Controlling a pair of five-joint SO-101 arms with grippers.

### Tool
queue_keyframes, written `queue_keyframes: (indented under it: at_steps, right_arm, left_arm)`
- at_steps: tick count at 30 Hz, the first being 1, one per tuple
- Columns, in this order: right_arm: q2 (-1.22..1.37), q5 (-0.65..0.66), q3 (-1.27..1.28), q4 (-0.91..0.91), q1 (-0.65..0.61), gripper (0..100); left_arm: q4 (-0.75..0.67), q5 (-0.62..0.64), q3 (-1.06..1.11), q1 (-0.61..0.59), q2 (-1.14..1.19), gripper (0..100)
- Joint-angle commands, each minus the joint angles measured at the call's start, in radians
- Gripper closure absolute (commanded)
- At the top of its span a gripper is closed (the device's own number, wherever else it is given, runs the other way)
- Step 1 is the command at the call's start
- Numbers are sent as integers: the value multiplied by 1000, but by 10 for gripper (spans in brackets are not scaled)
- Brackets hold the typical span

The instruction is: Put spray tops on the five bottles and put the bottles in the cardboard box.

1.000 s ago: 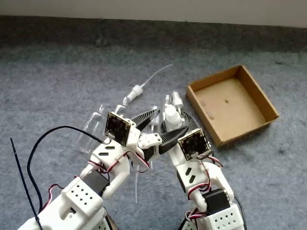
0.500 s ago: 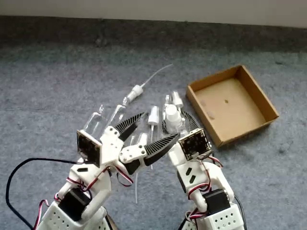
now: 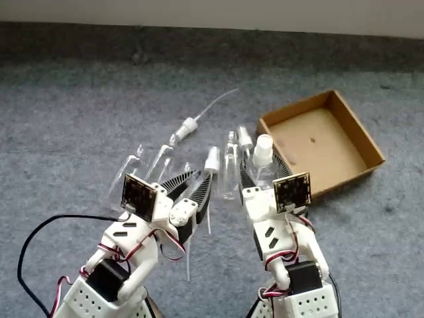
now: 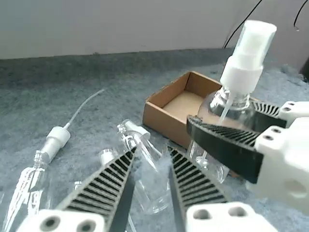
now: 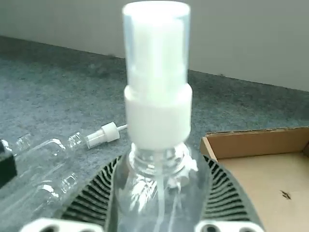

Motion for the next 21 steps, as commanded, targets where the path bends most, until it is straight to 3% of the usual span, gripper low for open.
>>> queue_keyframes:
  at_steps: [1, 8, 11, 21]
  right_arm:
    - [50, -11, -140, 1, 16, 886]
    - [387, -17, -437, 1, 2, 886]
    - [495, -92, -539, -1, -53, 886]
    - [700, -132, -697, -2, -326, 886]
  left_arm:
    - [3, -5, 19, 21, -15, 947]
    - [-3, -5, 62, 194, -15, 947]
    - [-6, -5, 93, 234, -15, 947]
    - [-89, -6, 120, 243, -15, 947]
